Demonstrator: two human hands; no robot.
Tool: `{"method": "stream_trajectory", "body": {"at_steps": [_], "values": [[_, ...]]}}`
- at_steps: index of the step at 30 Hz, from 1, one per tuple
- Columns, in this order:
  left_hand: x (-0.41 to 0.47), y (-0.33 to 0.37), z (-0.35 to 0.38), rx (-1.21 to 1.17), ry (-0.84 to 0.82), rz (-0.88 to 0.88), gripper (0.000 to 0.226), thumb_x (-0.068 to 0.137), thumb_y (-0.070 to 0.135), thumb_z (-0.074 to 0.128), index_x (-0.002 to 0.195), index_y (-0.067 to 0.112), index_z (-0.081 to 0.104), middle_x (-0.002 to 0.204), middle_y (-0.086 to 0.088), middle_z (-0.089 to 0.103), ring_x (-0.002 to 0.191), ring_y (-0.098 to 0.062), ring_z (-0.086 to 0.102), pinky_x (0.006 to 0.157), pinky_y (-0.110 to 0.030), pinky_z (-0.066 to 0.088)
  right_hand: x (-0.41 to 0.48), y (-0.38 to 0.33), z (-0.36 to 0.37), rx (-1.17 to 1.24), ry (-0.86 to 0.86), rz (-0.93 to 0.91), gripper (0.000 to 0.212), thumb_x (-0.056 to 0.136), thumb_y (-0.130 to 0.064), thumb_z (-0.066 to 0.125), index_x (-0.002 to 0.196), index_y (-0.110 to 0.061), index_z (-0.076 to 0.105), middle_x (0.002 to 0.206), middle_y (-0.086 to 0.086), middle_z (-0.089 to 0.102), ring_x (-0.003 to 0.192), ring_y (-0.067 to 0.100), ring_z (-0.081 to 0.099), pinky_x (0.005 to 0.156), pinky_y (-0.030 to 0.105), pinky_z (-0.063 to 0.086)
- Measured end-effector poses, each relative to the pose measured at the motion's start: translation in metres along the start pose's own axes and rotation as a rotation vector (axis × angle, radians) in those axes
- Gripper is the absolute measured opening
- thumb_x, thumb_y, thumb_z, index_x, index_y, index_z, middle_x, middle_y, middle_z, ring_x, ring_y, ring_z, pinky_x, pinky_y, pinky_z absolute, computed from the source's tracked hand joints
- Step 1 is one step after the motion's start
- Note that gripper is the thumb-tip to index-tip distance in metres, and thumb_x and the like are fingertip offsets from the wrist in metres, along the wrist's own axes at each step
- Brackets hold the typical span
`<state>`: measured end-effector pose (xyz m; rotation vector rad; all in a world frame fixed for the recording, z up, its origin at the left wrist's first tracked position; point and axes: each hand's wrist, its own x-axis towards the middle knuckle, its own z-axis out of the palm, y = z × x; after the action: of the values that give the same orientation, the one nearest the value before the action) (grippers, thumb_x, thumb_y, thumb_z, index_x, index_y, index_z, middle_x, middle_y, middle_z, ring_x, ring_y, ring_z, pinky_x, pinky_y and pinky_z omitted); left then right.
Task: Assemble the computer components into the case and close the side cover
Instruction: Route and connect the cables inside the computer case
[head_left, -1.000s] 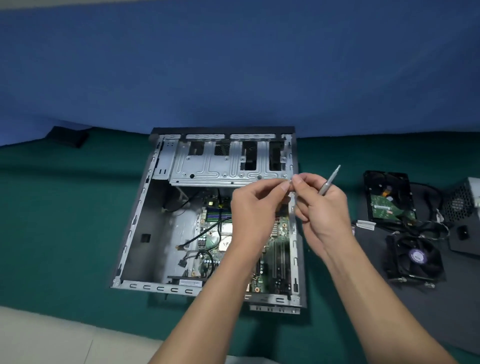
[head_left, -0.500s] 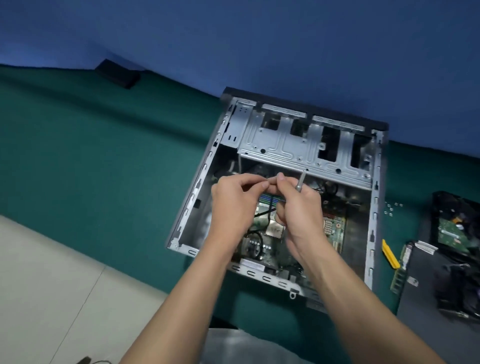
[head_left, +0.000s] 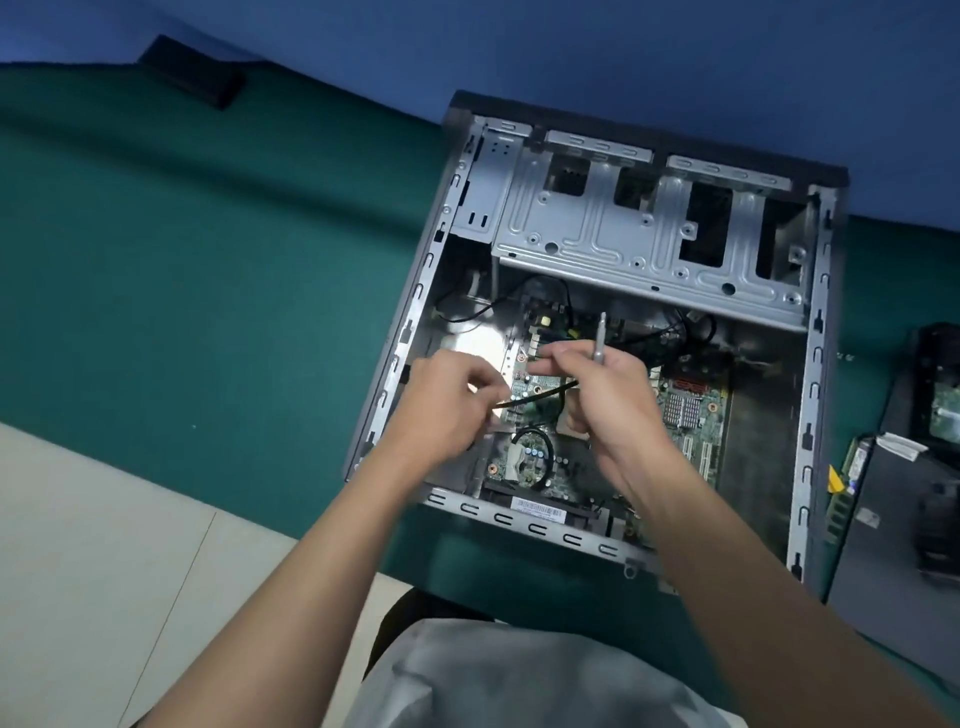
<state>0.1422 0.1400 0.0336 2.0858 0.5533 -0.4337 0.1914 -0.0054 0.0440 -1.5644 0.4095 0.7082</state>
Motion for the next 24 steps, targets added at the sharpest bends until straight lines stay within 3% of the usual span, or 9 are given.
{"method": "stream_trajectory", "body": {"at_steps": [2, 6, 10, 14, 17, 21, 24], "values": [[0.006, -0.004, 0.000, 0.231, -0.260, 0.003, 0.016, 0.089, 0.017, 0.069, 0.074, 0.021, 0.069, 0.075, 0.006, 0.069, 0.061, 0.002, 0.065, 0.070, -0.022, 0.053, 0.002, 0.004, -0.010, 0.017, 0.027, 0.025, 0.014, 0.095, -0.010, 0.053, 0.097, -0.010, 0.067, 0.095, 0.005, 0.072, 0.036, 0.001, 0.042, 0.037, 0.018, 0.033], [0.020, -0.009, 0.009, 0.479, -0.482, 0.036, 0.021, 0.088, 0.002, 0.065, 0.071, 0.014, 0.067, 0.076, 0.004, 0.068, 0.071, -0.005, 0.066, 0.083, -0.034, 0.056, 0.005, 0.011, -0.020, 0.055, 0.043, 0.054, 0.012, 0.095, -0.009, 0.053, 0.095, -0.007, 0.066, 0.093, 0.009, 0.071, 0.043, 0.001, 0.049, 0.040, 0.013, 0.038], [0.033, -0.016, 0.022, 0.653, -0.525, 0.089, 0.006, 0.087, 0.008, 0.068, 0.088, 0.012, 0.073, 0.093, -0.004, 0.072, 0.083, -0.017, 0.067, 0.084, -0.039, 0.056, 0.005, 0.017, -0.025, 0.069, 0.063, 0.066, 0.011, 0.094, -0.010, 0.055, 0.094, -0.009, 0.066, 0.092, 0.009, 0.071, 0.071, 0.016, 0.059, 0.043, 0.013, 0.042], [0.039, -0.029, 0.033, 0.791, -0.560, 0.148, 0.011, 0.088, 0.014, 0.068, 0.096, 0.020, 0.071, 0.103, 0.000, 0.067, 0.091, -0.018, 0.063, 0.083, -0.035, 0.054, 0.003, 0.024, -0.030, 0.035, 0.082, 0.048, 0.012, 0.093, -0.010, 0.054, 0.090, -0.011, 0.066, 0.091, 0.006, 0.071, 0.058, 0.002, 0.055, 0.038, 0.009, 0.036], [0.042, -0.038, 0.036, 0.905, -0.576, 0.208, 0.014, 0.088, 0.012, 0.062, 0.102, 0.017, 0.062, 0.095, -0.002, 0.055, 0.091, -0.021, 0.056, 0.077, -0.032, 0.046, 0.002, 0.029, -0.034, 0.053, 0.091, 0.059, 0.013, 0.094, -0.009, 0.053, 0.089, -0.011, 0.066, 0.093, 0.007, 0.071, 0.052, -0.001, 0.055, 0.038, 0.009, 0.036], [0.046, -0.044, 0.041, 0.975, -0.542, 0.290, 0.014, 0.090, 0.014, 0.061, 0.094, 0.016, 0.048, 0.080, 0.004, 0.043, 0.075, -0.013, 0.045, 0.069, -0.029, 0.036, -0.001, 0.032, -0.037, 0.060, 0.101, 0.080, 0.013, 0.093, -0.011, 0.054, 0.086, -0.012, 0.065, 0.098, 0.007, 0.070, 0.066, 0.005, 0.051, 0.051, 0.020, 0.038], [0.047, -0.045, 0.044, 0.983, -0.560, 0.341, 0.015, 0.090, 0.018, 0.064, 0.092, 0.016, 0.049, 0.078, 0.007, 0.043, 0.077, -0.015, 0.047, 0.066, -0.028, 0.035, -0.002, 0.032, -0.040, 0.073, 0.109, 0.076, 0.015, 0.094, -0.009, 0.053, 0.085, -0.011, 0.065, 0.099, 0.006, 0.069, 0.062, 0.003, 0.048, 0.044, 0.013, 0.038]]}}
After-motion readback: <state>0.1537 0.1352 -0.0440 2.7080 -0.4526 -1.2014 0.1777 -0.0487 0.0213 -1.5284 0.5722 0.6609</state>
